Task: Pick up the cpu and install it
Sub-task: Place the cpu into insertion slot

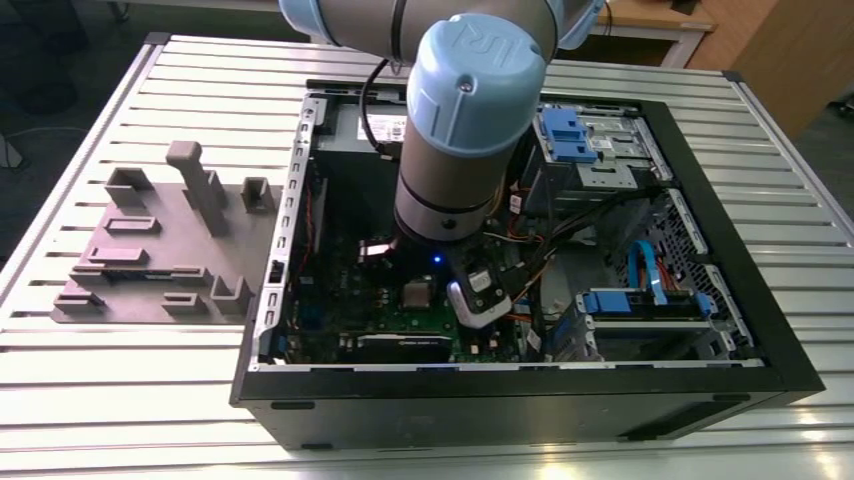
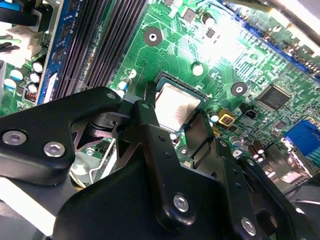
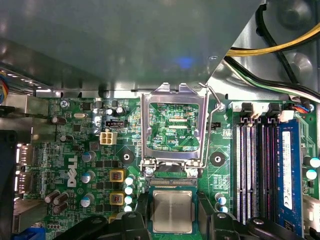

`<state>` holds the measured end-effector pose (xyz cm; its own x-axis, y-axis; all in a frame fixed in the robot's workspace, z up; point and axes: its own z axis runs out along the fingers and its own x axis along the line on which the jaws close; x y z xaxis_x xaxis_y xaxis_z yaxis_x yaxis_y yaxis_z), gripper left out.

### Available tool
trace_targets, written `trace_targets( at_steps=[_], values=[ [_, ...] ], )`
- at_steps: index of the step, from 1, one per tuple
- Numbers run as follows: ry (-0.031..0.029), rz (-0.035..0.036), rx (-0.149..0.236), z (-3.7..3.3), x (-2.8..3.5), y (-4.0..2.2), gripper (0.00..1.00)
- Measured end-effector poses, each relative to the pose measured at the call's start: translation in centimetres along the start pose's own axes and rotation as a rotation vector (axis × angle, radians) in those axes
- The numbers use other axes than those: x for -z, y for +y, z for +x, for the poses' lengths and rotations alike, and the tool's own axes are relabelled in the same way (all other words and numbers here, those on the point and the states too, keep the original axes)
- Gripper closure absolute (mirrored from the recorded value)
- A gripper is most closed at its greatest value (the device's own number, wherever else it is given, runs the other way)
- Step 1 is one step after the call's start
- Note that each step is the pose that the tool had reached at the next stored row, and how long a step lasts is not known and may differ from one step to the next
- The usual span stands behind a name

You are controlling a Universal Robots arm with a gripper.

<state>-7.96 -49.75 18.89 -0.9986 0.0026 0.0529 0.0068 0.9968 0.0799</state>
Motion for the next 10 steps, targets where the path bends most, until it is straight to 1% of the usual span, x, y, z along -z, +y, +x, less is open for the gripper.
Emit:
trace_targets(
  at_steps=[4, 7, 10],
  values=[
    [0.0001, -0.0011, 0.0, 0.0, -0.04, 0.01, 0.53],
    [0.0002, -0.0047, 0.0, 0.0, -0.14, 0.01, 0.53],
    [0.0001, -0.006, 0.0, 0.0, -0.16, 0.01, 0.53]
  ],
)
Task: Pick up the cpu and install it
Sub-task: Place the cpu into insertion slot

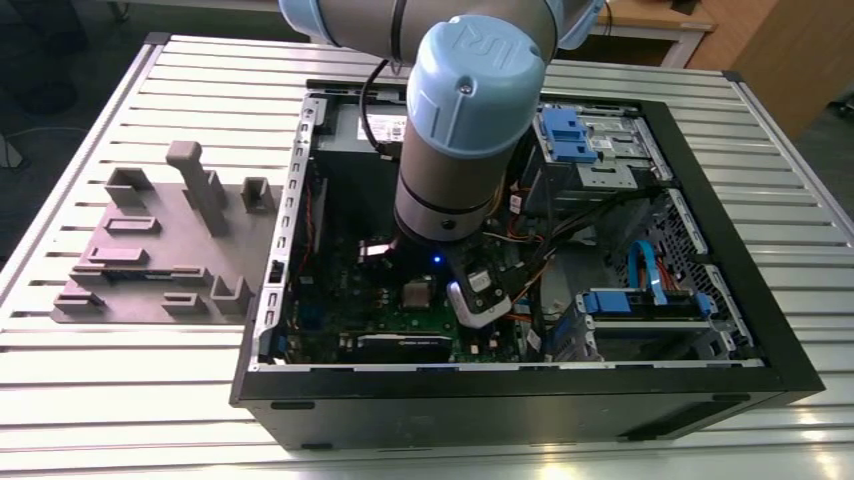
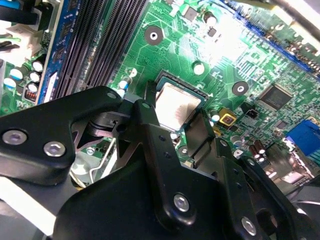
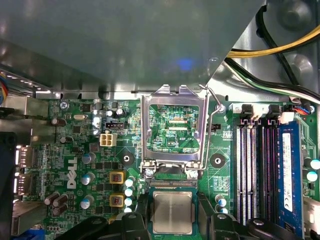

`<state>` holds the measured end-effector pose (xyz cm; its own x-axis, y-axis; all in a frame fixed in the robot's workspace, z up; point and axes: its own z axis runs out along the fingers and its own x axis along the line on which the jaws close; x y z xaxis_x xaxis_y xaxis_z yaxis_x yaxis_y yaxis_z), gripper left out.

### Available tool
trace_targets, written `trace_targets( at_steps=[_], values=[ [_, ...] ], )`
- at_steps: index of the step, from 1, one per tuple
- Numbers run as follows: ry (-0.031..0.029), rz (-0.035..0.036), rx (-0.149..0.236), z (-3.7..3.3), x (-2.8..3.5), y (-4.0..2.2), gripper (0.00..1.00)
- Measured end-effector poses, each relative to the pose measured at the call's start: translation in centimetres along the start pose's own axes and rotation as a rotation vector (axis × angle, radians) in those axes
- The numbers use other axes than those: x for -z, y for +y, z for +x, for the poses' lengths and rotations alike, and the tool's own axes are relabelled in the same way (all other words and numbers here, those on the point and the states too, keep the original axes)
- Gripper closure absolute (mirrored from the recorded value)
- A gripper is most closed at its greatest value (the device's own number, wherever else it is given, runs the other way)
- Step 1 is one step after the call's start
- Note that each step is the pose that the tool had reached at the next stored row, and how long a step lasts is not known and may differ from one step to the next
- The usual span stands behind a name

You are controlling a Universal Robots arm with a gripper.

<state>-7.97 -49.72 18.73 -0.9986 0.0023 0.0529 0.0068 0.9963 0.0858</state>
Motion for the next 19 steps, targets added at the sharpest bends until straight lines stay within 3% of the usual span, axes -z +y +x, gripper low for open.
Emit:
trace_targets(
  at_steps=[7, 8, 19],
  values=[
    [0.0001, -0.0022, 0.0, 0.01, -0.02, 0.01, 0.52],
    [-0.0002, -0.0021, 0.0, 0.01, -0.02, 0.01, 0.46],
    [-0.0001, -0.0019, 0.0, 0.01, 0.24, 0.03, 0.46]
  ],
)
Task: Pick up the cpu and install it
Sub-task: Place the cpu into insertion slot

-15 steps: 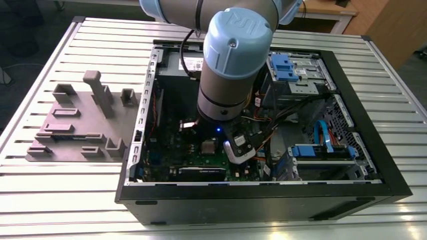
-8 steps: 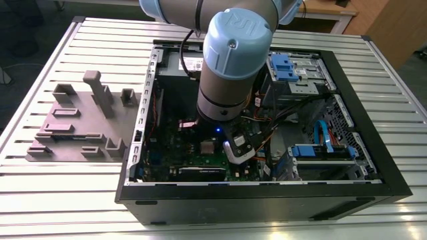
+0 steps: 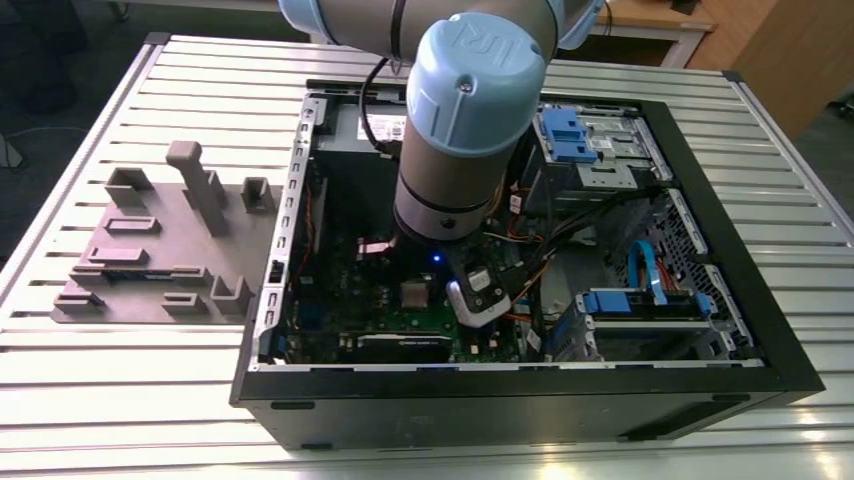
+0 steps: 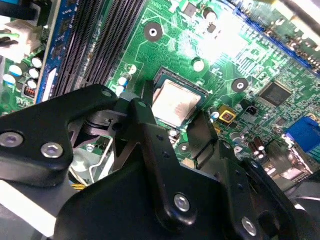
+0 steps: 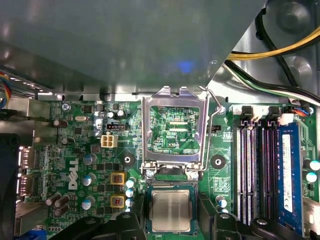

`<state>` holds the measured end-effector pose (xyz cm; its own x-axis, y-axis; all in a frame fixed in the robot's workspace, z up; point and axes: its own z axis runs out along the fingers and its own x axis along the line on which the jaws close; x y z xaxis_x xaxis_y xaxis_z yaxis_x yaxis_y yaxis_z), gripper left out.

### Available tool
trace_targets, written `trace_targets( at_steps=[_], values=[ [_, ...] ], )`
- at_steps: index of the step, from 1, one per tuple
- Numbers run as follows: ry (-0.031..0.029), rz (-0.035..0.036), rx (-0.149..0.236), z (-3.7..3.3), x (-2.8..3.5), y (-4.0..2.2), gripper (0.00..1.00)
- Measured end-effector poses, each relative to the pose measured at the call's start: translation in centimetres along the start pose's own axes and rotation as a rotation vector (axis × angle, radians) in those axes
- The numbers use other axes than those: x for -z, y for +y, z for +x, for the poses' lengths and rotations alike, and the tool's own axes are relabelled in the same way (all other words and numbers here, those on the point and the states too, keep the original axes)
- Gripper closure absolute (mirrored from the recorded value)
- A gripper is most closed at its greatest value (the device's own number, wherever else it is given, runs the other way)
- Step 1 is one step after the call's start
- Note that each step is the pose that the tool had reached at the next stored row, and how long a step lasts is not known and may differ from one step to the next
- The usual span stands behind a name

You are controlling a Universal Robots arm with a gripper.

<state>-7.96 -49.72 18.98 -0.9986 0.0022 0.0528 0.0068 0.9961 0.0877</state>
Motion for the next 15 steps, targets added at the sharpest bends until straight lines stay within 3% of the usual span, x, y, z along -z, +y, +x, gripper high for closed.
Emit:
trace_targets(
  at_steps=[6, 7, 15],
  values=[
    [0.0, 0.0005, 0.0, -0.01, -0.02, -0.01, 0.48],
    [0.0001, 0.0005, 0.0, -0.01, -0.03, -0.01, 0.54],
    [0.0002, 0.0015, 0.0, -0.04, -0.26, -0.03, 0.54]
  ],
)
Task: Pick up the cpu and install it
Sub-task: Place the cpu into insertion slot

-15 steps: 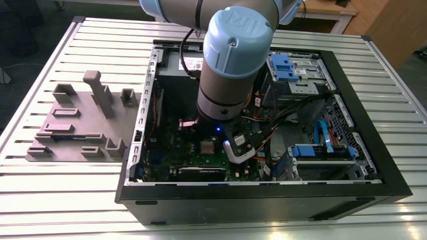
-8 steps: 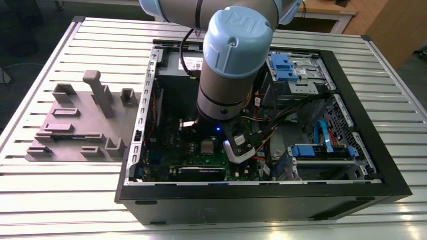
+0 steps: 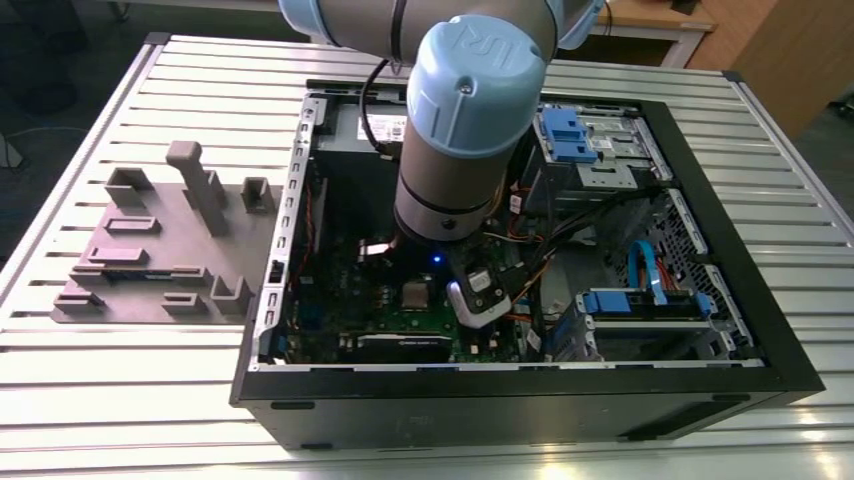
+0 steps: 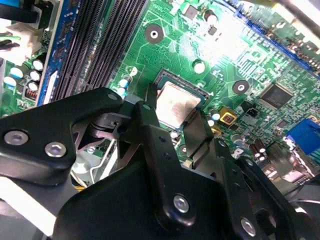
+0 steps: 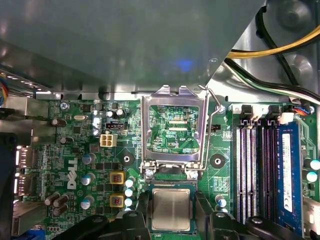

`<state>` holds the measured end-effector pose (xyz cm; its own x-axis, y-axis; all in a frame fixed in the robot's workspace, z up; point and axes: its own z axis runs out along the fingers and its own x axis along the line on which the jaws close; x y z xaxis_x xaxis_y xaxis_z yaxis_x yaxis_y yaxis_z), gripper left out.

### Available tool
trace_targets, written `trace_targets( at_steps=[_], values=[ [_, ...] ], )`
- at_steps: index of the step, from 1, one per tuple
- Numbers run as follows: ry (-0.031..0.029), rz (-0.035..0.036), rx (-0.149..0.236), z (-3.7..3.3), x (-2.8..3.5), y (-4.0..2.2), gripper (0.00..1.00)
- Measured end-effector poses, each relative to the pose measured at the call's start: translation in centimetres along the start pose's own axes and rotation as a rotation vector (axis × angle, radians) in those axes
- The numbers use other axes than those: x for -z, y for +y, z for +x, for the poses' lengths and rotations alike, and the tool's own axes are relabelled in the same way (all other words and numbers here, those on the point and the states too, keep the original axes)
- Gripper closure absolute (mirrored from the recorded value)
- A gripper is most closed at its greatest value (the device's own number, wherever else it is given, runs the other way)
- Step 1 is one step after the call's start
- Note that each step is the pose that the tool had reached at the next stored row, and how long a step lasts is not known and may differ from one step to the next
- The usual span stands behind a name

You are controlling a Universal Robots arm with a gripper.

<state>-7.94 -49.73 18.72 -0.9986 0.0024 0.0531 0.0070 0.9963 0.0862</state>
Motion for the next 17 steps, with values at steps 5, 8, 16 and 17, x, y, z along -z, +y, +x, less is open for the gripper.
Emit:
trace_targets(
  at_steps=[5, 8, 16, 17],
  values=[
    [-0.0004, 0.0274, -0.002, 0.06, 0.95, 0.09, 0.05],
    [-0.0003, 0.0275, -0.002, 0.08, 1.35, 0.12, 0.05],
    [-0.0003, 0.0274, -0.001, 0.08, 1.4, 0.13, 0.05],
    [-0.0003, 0.0274, -0.002, 0.08, 1.4, 0.13, 0.05]
  ],
)
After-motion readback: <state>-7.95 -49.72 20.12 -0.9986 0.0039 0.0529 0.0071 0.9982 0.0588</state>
